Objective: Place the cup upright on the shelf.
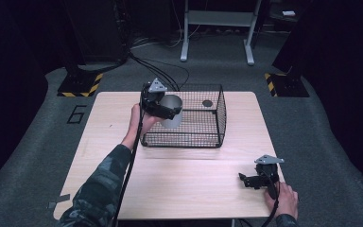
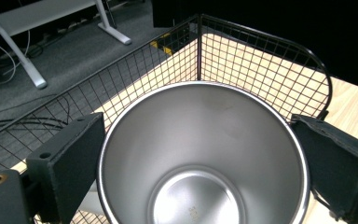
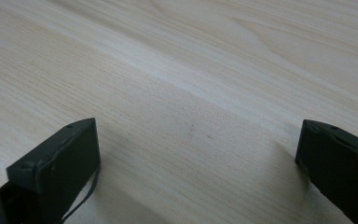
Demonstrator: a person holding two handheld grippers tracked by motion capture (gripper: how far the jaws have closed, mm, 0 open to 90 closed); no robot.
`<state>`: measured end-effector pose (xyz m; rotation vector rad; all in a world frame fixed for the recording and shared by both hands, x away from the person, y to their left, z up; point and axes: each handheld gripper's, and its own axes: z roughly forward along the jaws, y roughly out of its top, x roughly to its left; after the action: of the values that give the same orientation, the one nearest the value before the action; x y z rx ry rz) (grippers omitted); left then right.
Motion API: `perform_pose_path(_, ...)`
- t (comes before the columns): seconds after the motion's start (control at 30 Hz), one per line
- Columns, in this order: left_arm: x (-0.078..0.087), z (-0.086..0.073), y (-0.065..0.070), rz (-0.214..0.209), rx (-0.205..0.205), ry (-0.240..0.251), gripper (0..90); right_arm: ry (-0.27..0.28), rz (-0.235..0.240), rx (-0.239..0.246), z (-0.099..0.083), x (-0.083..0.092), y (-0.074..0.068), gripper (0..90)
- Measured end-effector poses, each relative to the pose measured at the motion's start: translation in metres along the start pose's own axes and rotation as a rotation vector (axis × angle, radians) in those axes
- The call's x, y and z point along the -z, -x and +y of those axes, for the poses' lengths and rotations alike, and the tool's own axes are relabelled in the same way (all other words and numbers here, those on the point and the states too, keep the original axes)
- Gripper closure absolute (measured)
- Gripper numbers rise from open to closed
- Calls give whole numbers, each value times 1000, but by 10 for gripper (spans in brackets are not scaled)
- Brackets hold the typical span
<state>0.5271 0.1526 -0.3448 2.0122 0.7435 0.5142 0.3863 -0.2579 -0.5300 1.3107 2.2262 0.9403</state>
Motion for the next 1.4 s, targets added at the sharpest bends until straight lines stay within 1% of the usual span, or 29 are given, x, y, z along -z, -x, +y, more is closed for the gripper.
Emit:
perform_pose_path(0.23,-14,-4,-2,0,15,-30,65,0,1,0,0,0,0,0)
perform_pose_path(0.3,-17,-5,-3,3,6,-41,65,2,1,0,0,0,0,0)
perform_pose_path(0.33,-19,-5,-2,3,20,-38,65,0,1,0,0,0,0,0)
perform_pose_path(0.47,-24,-7,-5,9,15,-49,65,1,1,0,0,0,0,0)
perform_pose_path(0.6,-29,-10,-6,9,29,-57,65,0,1,0,0,0,0,0)
perform_pose_path(0.77,-35,-12,-8,9,33,-76,65,1,1,0,0,0,0,0)
perform_pose_path(1.0,-43,-14,-10,11,42,-88,65,0,0,0,0,0,0,0)
perform_pose_path(1.07,-45,-15,-11,14,54,-81,65,1,0,0,0,0,0,0)
perform_pose_path(1.1,-46,-16,-12,8,50,-91,65,2,1,0,0,0,0,0)
perform_pose_path(1.13,-47,-16,-11,11,57,-87,65,1,0,0,0,0,0,0)
perform_pose_path(1.17,-49,-17,-12,11,53,-91,65,1,0,0,0,0,0,0)
perform_pose_path(1.4,-58,-20,-14,13,67,-108,65,4,0,-1,0,0,0,0)
